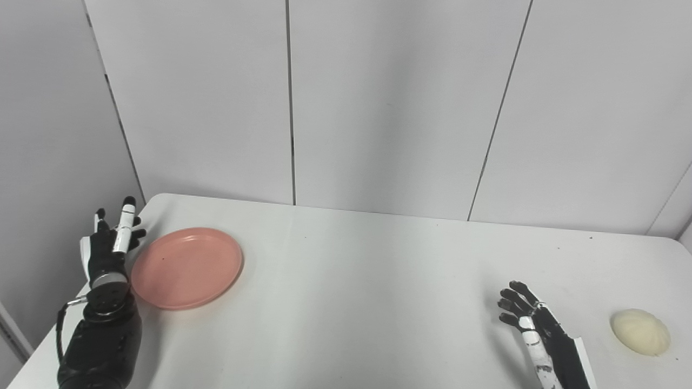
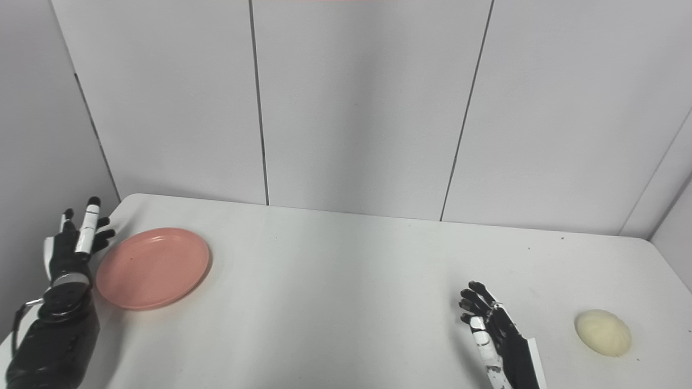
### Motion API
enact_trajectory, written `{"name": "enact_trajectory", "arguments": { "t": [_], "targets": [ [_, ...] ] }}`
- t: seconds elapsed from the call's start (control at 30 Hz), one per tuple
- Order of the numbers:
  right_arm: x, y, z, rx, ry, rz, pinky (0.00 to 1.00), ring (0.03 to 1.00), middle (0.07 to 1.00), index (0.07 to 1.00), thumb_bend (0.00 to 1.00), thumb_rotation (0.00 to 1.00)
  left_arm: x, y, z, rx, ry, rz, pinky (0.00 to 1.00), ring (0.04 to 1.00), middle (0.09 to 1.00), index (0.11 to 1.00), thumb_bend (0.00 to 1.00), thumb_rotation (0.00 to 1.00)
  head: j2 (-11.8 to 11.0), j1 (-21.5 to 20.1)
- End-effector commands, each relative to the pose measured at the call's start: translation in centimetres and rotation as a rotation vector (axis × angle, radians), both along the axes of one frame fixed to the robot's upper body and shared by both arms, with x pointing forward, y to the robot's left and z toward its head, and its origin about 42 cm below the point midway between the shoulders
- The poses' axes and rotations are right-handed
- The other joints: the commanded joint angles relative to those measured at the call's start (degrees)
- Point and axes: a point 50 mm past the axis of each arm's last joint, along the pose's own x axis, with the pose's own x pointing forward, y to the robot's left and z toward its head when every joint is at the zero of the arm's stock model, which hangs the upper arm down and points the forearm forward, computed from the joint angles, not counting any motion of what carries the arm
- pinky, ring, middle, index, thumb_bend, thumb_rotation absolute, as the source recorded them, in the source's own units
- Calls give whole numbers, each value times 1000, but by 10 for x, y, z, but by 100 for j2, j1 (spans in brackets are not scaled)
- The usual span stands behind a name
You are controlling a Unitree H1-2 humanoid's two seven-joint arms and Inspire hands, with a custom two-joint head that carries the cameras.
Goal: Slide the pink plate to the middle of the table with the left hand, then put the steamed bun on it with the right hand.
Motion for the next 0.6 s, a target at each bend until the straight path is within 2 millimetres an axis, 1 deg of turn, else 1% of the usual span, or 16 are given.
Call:
{"name": "enact_trajectory", "arguments": {
  "t": [0.0, 0.1, 0.23, 0.33, 0.47, 0.57],
  "targets": [
    [-12, 1, -22, 14, 85, -14, 751, 789, 803, 813, 357, 823, 7, -22, -3, 1, 56, -102, 688, 645, 708, 957, 710, 784, 3, 4],
    [-12, 1, -22, 14, 85, -16, 753, 788, 803, 817, 349, 816, 7, -24, -3, 23, 77, -118, 637, 623, 698, 933, 718, 766, -4, 14],
    [-12, 2, -21, 14, 84, -14, 755, 789, 806, 817, 340, 811, 6, -24, -5, 34, 99, -134, 631, 627, 699, 930, 710, 763, 25, 4],
    [-13, 2, -20, 10, 89, -14, 751, 787, 801, 812, 354, 819, 6, -24, -5, 39, 104, -150, 620, 630, 701, 933, 704, 765, 33, -16],
    [-13, 3, -21, 7, 85, -12, 755, 787, 799, 809, 367, 819, 6, -26, -6, 8, 87, -174, 626, 645, 708, 949, 702, 765, 25, -23],
    [-12, 4, -21, 9, 83, -14, 749, 781, 791, 803, 374, 819, 7, -32, -8, -43, 65, -206, 655, 663, 716, 966, 696, 763, 31, -35]
  ]
}}
